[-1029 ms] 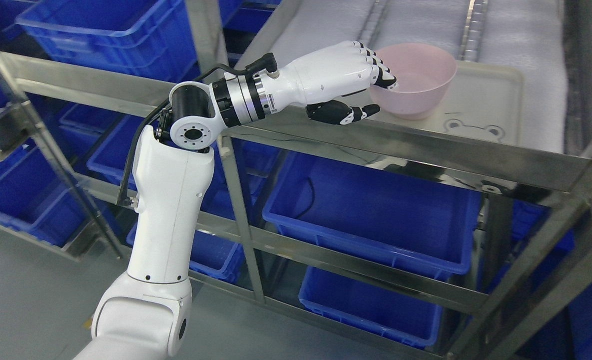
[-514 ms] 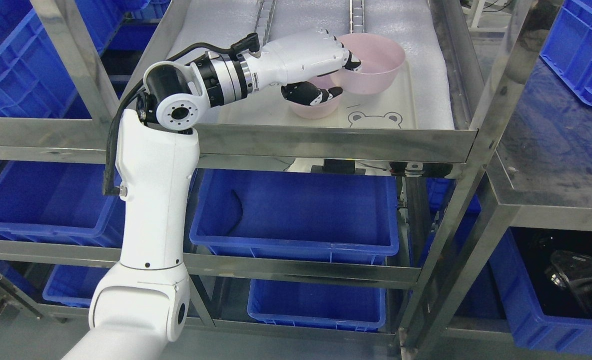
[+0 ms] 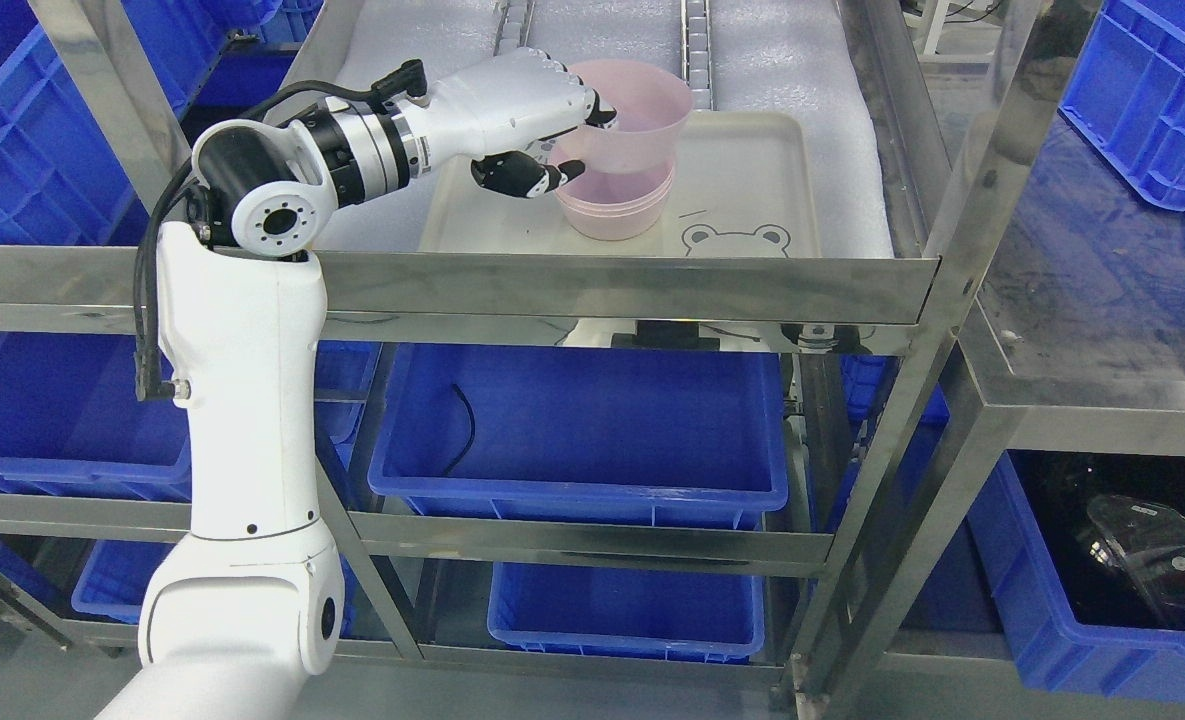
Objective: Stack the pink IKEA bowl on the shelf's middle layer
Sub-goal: 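Lower the pink bowl onto the frog-print tray on the middle shelf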
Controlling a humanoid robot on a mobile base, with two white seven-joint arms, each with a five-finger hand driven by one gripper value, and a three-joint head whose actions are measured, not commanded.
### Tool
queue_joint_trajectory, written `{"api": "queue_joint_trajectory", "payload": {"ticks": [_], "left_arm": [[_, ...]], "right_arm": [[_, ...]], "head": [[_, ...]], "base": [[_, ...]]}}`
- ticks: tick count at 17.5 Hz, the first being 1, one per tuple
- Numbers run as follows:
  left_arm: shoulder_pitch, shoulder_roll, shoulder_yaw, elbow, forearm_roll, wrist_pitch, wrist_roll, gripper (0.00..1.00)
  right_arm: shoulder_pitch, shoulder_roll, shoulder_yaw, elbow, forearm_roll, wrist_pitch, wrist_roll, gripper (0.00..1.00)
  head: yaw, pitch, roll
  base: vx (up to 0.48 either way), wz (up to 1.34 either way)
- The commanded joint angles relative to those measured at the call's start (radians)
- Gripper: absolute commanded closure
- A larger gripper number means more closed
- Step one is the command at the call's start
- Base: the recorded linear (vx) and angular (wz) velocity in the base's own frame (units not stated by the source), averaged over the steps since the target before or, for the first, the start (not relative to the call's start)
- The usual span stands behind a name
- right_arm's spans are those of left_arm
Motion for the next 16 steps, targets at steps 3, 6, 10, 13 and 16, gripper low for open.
{"api": "queue_joint_trajectory", "payload": {"ticks": [3,6,10,13,16], "left_arm": [[0.015,-0.014,0.019,0.067,-0.015,-0.004,0.007,0.95],[-0.029,-0.028,-0.036,0.133,-0.072,-0.004,0.007,0.95],[-0.026,-0.025,-0.039,0.131,-0.113,-0.001,0.004,0.95],[-0.017,-0.021,-0.041,0.131,-0.115,-0.003,0.003,0.95],[-0.020,-0.019,-0.041,0.134,-0.124,-0.001,0.006,0.95]], "right_arm": [[0.005,-0.017,0.000,-0.017,0.000,0.000,0.000,0.00],[0.003,-0.017,0.000,-0.017,0.000,0.000,0.000,0.00],[0.005,-0.017,0.000,-0.017,0.000,0.000,0.000,0.00],[0.003,-0.017,0.000,-0.017,0.000,0.000,0.000,0.00],[0.005,-0.017,0.000,-0.017,0.000,0.000,0.000,0.00]], "head": [[0.0000,0.000,0.000],[0.0000,0.000,0.000],[0.0000,0.000,0.000],[0.0000,0.000,0.000],[0.0000,0.000,0.000]], "base": [[0.000,0.00],[0.000,0.00],[0.000,0.00],[0.000,0.00],[0.000,0.00]]}}
